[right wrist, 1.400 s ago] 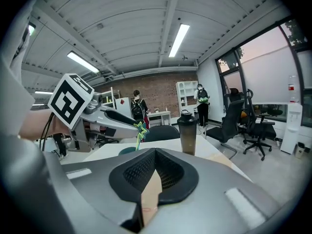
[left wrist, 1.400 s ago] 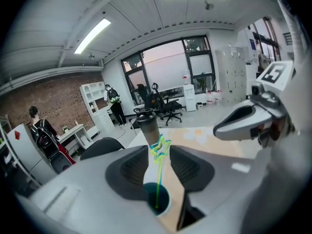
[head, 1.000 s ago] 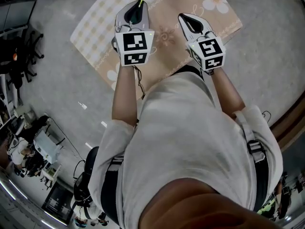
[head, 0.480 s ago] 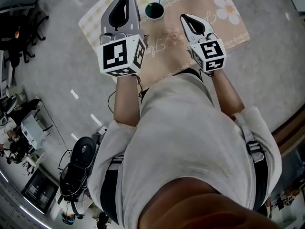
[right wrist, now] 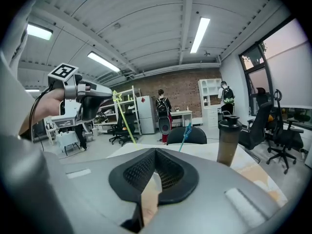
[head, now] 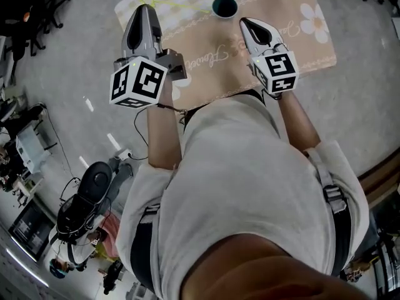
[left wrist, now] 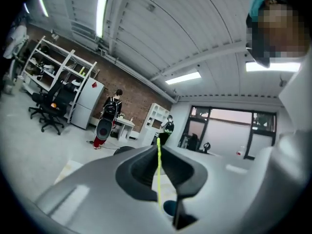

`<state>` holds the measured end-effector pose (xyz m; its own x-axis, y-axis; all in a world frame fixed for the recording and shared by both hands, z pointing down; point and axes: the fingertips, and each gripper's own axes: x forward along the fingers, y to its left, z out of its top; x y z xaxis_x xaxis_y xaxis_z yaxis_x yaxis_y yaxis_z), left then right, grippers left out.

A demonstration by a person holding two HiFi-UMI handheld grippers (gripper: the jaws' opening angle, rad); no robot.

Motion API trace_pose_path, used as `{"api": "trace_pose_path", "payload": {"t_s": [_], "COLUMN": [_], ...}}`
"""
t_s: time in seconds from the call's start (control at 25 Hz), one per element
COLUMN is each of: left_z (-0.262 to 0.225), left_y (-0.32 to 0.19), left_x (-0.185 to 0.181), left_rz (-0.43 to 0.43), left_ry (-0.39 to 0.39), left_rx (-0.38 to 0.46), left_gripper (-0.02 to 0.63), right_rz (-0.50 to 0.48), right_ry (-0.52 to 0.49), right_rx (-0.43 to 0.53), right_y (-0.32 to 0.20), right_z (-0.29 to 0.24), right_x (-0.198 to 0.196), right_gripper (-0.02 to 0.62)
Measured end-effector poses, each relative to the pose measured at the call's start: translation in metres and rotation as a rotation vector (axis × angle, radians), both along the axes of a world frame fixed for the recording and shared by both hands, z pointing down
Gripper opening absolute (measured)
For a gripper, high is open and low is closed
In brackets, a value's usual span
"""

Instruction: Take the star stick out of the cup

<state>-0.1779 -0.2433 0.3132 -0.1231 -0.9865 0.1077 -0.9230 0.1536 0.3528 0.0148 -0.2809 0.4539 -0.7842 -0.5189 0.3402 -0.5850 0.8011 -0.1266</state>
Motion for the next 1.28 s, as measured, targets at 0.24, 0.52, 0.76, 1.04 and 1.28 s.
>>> {"api": "trace_pose_path", "payload": {"t_s": [0.24, 0.52, 0.76, 1.04, 1.28], "left_z": [0.033, 0.093, 0.149, 0.22, 0.262], "left_y": [0.041, 0.051, 0.056, 0.068, 0.072], "left_x": [-0.036, -0.033, -0.029, -0.037, -0.04], "left_rz": [-0.063, -0.06, -0.063, -0.109, -0.118], "left_ry": [0.168, 0.14, 0.407, 0.349, 0.277], "left_rx": [-0.025, -0.155, -0.139, -0.309, -0.446], "left_gripper": [0.017, 0.018, 0.017, 0.025, 0.037], "right_rz": [-0.037, -0.078, -0.103, -0.092, -0.074], "right_ry": [0.008, 0.03, 0.057, 0.083, 0.081], "right_rx": [-0.006, -0.027, -0.063, -0.087, -0.094], "right_y": [0.007, 0.017, 0.023, 0.022, 0.017], "right_z": [0.004, 0.017, 0.035, 0.053, 0.058], "right_x": [-0.018, -0.031, -0.032, -0.024, -0.023], "right_gripper": [0.0, 0.0, 0.0, 0.0, 0.0]}}
